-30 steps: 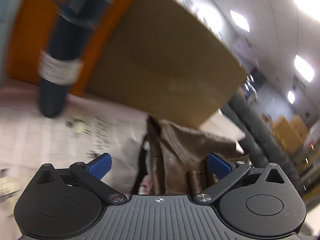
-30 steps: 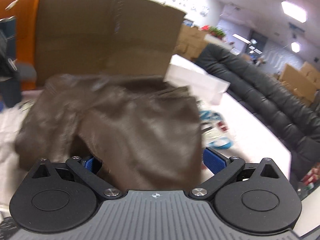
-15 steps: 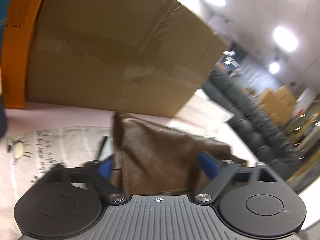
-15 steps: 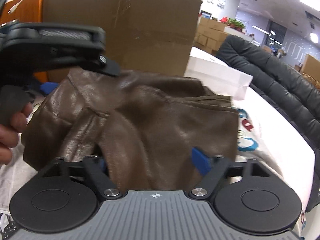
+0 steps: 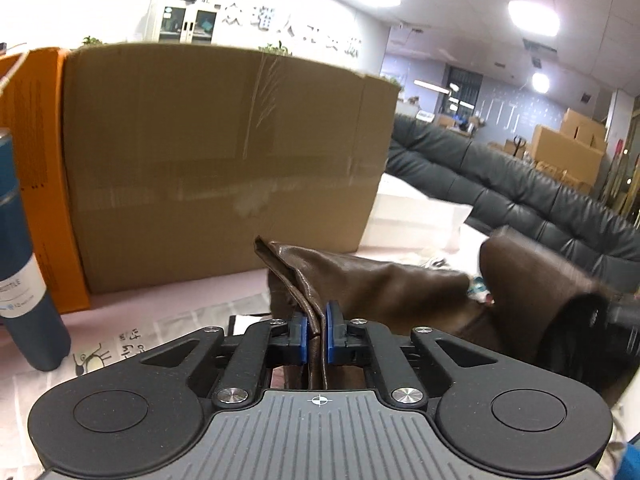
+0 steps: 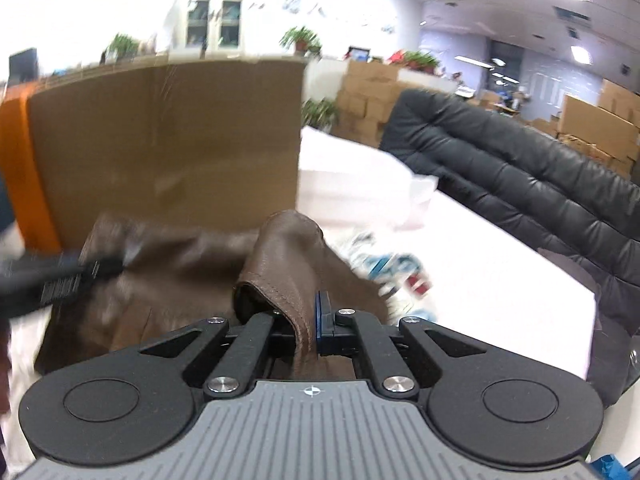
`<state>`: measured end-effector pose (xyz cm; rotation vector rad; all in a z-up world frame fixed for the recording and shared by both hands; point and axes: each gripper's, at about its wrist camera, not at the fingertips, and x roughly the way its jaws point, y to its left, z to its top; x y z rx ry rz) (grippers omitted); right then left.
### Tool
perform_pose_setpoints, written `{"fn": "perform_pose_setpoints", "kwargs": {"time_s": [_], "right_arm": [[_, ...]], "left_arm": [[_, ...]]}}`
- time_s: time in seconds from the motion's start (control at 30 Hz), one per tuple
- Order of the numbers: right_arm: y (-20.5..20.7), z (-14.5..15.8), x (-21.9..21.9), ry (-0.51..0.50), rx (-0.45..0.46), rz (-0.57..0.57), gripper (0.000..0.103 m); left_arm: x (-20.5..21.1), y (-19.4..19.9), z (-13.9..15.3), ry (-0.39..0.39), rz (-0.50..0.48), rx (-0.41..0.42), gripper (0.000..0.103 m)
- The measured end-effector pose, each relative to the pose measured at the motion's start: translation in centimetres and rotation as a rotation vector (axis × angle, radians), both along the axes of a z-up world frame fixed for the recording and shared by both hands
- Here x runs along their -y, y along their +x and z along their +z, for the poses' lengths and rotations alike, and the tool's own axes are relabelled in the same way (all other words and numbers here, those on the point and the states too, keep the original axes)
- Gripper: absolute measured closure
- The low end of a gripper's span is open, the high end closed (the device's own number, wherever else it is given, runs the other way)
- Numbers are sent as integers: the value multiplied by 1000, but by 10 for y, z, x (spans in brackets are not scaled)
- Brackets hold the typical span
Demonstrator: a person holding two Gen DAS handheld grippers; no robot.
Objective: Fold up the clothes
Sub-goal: 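Lift the brown vest with both grippers and shake it out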
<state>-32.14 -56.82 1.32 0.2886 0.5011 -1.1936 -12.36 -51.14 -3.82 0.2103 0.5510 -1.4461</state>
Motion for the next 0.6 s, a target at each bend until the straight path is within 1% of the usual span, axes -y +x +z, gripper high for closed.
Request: {"fn": "perform_pose_setpoints", "kwargs": {"time_s": [0.1,0.2,0.23,0.3,0.4,0.5,0.6], "right_arm": [[-9,31,-13,-50,47,24,101],[-5,58,-33,-92,91,90,101],[-2,66,-41,-100,109,119,101],[13,79,-63,-105,140,191,101],[38,92,-91,-96,184,309,101],[69,103,-108,-85,226,421,101],[103,113,-139,-59,262,528,101]], "left_arm": [[-18,2,8,-30,27,-3,97],[-48,9,21,-79,68,5,97],[-60,15,26,-93,90,-5,97],[-88,28,34,-123,137,1,97],[-138,51,46,-151,229,48,97],[-186,74,59,-161,344,107,97],[-235,100,68,-150,460,156,97]]}}
